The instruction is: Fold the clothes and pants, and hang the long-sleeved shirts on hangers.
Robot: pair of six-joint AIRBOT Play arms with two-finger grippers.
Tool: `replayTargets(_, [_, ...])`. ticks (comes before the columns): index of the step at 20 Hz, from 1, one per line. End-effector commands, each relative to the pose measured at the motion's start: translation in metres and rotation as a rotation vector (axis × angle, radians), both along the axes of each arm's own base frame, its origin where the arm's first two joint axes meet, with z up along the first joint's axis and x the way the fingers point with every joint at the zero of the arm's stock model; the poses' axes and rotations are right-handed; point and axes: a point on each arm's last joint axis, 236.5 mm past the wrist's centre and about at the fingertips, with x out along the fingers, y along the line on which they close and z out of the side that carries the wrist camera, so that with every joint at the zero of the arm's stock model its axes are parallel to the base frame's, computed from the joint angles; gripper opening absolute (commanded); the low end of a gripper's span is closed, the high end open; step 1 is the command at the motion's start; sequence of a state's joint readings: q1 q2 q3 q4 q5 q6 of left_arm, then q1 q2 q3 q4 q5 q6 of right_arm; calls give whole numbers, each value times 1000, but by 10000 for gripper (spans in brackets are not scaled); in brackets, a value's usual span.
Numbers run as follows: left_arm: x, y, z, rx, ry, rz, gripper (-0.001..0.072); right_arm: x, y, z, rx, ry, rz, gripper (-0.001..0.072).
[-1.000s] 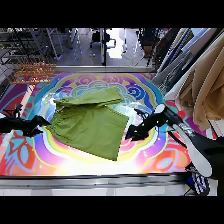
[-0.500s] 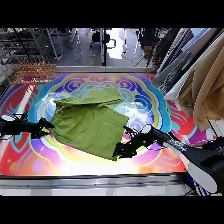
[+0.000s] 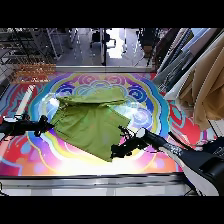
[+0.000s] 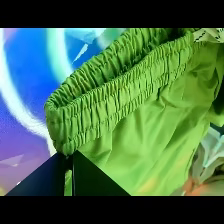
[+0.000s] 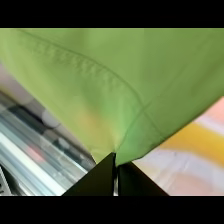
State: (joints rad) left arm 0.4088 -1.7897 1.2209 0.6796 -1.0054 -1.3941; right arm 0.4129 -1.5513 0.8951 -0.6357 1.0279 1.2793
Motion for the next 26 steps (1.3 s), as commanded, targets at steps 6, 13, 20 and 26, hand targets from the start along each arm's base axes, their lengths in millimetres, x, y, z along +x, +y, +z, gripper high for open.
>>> replayTargets(6, [5,-42,234,-196,-636,-170,2,20,-88,192,-141,-619,2,8])
replayTargets(13, [-158,-95,582,-548,-1511,-153,3,-74,-149,520,50,-1465,-261,8])
replayTargets(20, [-343,-120,704,-573,-2042,-82,4,-183,-188,689,143,-2027,-379,8])
replayTargets(26, [-201,-99,620,166,-1718,41,5,-26,-195,626,-208,-1781,-353,8])
